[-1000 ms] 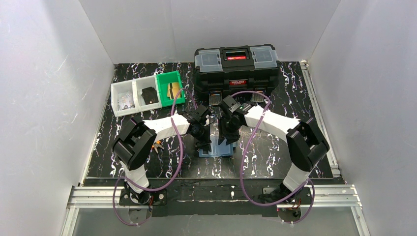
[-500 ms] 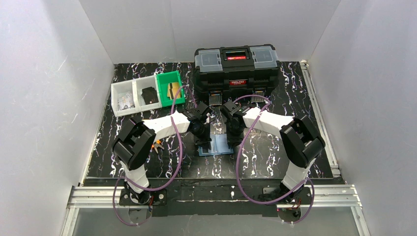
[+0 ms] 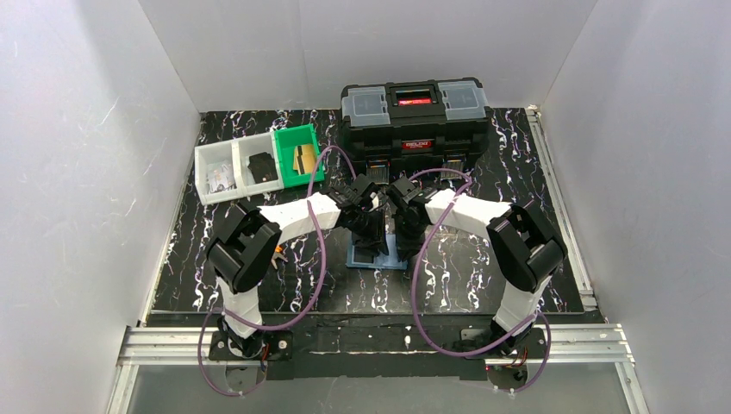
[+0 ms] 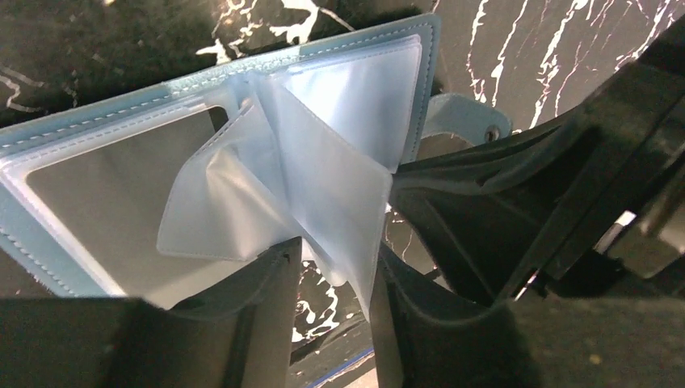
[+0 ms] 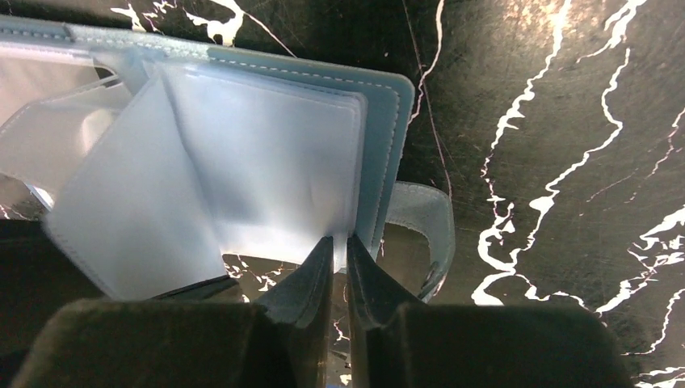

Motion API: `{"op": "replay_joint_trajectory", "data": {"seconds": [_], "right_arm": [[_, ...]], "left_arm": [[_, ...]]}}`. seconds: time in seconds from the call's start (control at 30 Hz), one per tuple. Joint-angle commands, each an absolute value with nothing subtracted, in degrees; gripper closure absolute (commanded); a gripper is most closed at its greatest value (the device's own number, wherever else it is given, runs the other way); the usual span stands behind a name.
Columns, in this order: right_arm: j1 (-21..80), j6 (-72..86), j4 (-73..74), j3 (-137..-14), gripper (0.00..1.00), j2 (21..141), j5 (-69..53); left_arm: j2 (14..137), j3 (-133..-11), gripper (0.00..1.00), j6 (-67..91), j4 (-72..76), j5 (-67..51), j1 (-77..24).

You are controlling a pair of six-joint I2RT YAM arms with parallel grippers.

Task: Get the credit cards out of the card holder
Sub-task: Remove the credit card from the card holder.

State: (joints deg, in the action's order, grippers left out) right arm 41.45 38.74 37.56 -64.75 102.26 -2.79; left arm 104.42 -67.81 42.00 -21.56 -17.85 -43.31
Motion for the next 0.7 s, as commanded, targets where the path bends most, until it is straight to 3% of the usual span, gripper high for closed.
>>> {"op": "replay_joint_trajectory", "data": {"seconds": [0.0, 0.4, 0.67], "right_arm": [[41.4, 38.5, 35.3, -62.8, 0.83, 100.7, -3.7], [41.2, 39.0, 37.7, -63.7, 0.83, 95.1, -0.7], [41.2, 39.5, 41.7, -64.6, 0.83, 88.8, 3.8]], "left_arm": [[106.1, -70.5, 0.62, 42.0, -19.0, -20.1, -43.6], [106.4, -71.9, 0.39, 42.3, -16.7, -21.1, -43.7], [107.4, -72.9, 0.38, 42.9, -14.2, -23.2, -43.8]]}}
